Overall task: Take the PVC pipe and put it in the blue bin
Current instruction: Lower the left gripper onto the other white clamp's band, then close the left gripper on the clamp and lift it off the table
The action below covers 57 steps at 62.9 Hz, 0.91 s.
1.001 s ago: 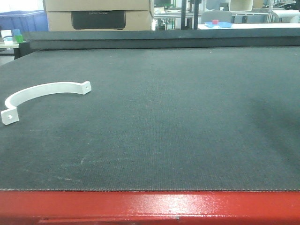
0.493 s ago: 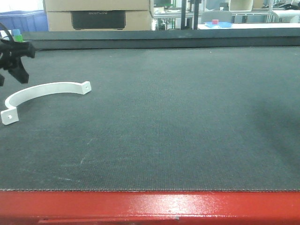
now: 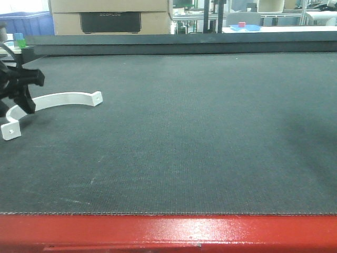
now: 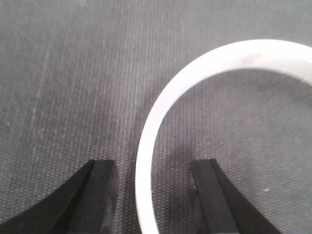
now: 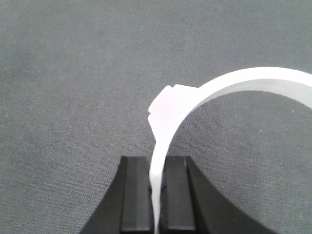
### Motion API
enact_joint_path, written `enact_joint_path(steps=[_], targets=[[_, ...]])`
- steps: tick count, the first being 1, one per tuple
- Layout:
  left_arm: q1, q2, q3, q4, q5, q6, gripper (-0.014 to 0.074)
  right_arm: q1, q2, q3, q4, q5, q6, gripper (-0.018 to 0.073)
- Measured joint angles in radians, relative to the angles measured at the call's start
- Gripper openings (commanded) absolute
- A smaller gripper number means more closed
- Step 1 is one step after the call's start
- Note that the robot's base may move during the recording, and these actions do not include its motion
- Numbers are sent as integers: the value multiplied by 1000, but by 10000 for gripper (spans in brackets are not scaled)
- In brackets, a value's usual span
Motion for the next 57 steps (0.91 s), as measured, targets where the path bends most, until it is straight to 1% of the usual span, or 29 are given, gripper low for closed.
enact_joint_path(steps=[35, 40, 51, 57], targets=[[0, 12, 0, 0, -8, 0, 248, 0, 0, 0, 0, -4, 0, -169], [0, 14, 0, 0, -14, 0, 218, 0, 0, 0, 0, -9, 0, -169], [0, 16, 0, 0, -21, 0, 74, 0, 0, 0, 0, -9, 0, -169], [0, 16, 0, 0, -22, 0, 43, 0, 0, 0, 0, -11, 0, -169]])
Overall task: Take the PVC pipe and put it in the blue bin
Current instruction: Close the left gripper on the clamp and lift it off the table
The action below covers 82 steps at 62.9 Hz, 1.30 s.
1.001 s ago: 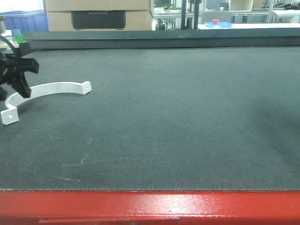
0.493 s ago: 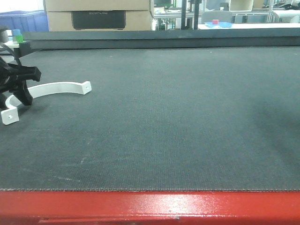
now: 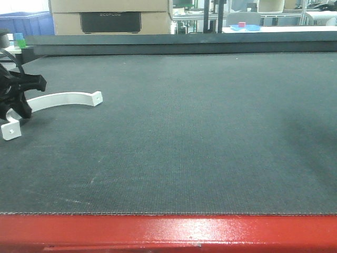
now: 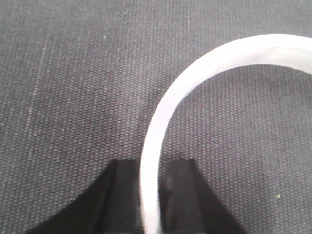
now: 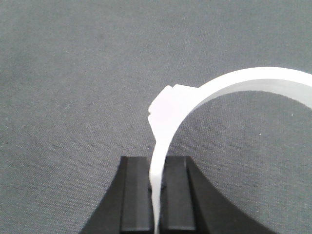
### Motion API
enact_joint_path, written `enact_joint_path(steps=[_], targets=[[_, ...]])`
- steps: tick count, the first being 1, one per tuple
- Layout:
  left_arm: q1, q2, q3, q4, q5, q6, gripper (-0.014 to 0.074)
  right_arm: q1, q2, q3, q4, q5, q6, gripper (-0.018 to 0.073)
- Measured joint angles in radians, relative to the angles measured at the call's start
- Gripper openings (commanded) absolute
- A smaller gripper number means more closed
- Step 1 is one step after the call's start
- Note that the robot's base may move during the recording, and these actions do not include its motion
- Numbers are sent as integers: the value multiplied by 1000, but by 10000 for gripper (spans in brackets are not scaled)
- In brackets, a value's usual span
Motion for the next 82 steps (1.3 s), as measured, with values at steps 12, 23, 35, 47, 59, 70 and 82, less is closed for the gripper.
enact_joint_path(steps=[12, 23, 35, 47, 59, 70, 82], targets=[[0, 0, 0, 0, -1, 0, 43, 0, 0, 0, 0, -4, 0, -169], [0, 0, 0, 0, -1, 0, 43, 0, 0, 0, 0, -10, 0, -169], [0, 0, 0, 0, -5, 0, 17, 0, 0, 0, 0, -10, 0, -169], [0, 0, 0, 4, -12, 0, -111, 0, 0, 0, 0, -12, 0, -169], [0, 0, 0, 20, -19, 0, -111, 0, 0, 0, 0, -12, -2, -169], [0, 0, 0, 30, -22, 0, -111, 0, 0, 0, 0, -12, -2, -169], [0, 0, 0, 33, -23, 0, -111, 0, -12, 0, 0, -12, 0, -169]])
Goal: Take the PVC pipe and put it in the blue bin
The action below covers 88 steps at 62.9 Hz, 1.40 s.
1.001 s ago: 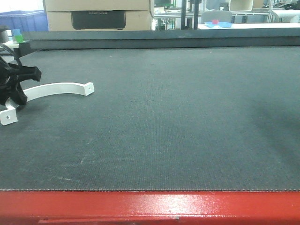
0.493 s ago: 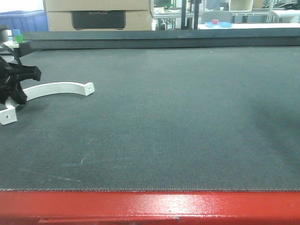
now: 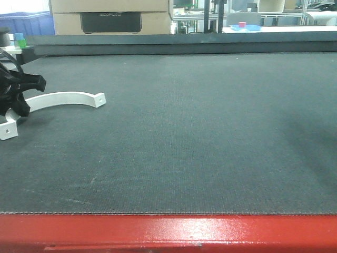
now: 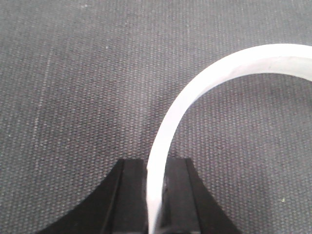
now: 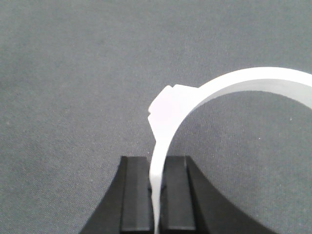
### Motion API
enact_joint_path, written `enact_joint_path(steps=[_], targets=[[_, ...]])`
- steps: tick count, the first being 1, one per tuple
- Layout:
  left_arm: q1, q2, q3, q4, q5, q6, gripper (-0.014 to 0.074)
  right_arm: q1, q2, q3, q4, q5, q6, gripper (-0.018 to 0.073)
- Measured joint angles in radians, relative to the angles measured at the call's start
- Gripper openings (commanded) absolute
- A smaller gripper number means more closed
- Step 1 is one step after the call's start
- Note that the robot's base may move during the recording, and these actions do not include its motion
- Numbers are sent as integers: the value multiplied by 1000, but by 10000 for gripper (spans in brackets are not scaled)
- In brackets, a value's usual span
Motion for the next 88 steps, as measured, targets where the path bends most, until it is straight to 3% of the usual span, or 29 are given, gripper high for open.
enact_joint_path(steps=[36, 63, 88], targets=[[-1, -159, 0, 2, 0, 0, -111, 0, -154, 0, 0, -7, 0, -169], [-98, -406, 0, 3, 15, 0, -111, 0, -284, 0, 0, -7, 0, -169], [-99, -683, 81, 5, 80, 0, -111, 0, -384, 0, 0, 8, -2, -169]])
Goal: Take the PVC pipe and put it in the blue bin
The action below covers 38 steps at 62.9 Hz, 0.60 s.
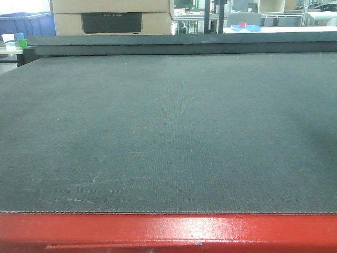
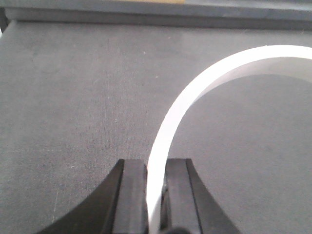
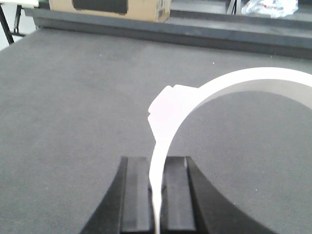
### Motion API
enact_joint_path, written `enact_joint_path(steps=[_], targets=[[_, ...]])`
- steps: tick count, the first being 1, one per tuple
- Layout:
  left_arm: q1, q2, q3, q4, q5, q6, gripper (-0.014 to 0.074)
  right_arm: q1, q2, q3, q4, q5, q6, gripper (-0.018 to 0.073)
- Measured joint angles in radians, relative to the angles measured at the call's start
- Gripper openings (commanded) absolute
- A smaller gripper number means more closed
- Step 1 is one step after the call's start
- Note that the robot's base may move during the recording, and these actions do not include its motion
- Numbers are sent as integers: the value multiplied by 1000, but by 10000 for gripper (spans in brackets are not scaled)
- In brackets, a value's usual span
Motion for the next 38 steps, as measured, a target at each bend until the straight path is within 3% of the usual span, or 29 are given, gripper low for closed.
enact_joint_path(steps=[27, 38], targets=[[0, -361, 204, 13, 15, 0, -111, 0, -139, 0, 0, 60, 0, -169], [39, -489, 252, 15, 31, 0, -111, 0, -173, 0, 0, 82, 0, -169]])
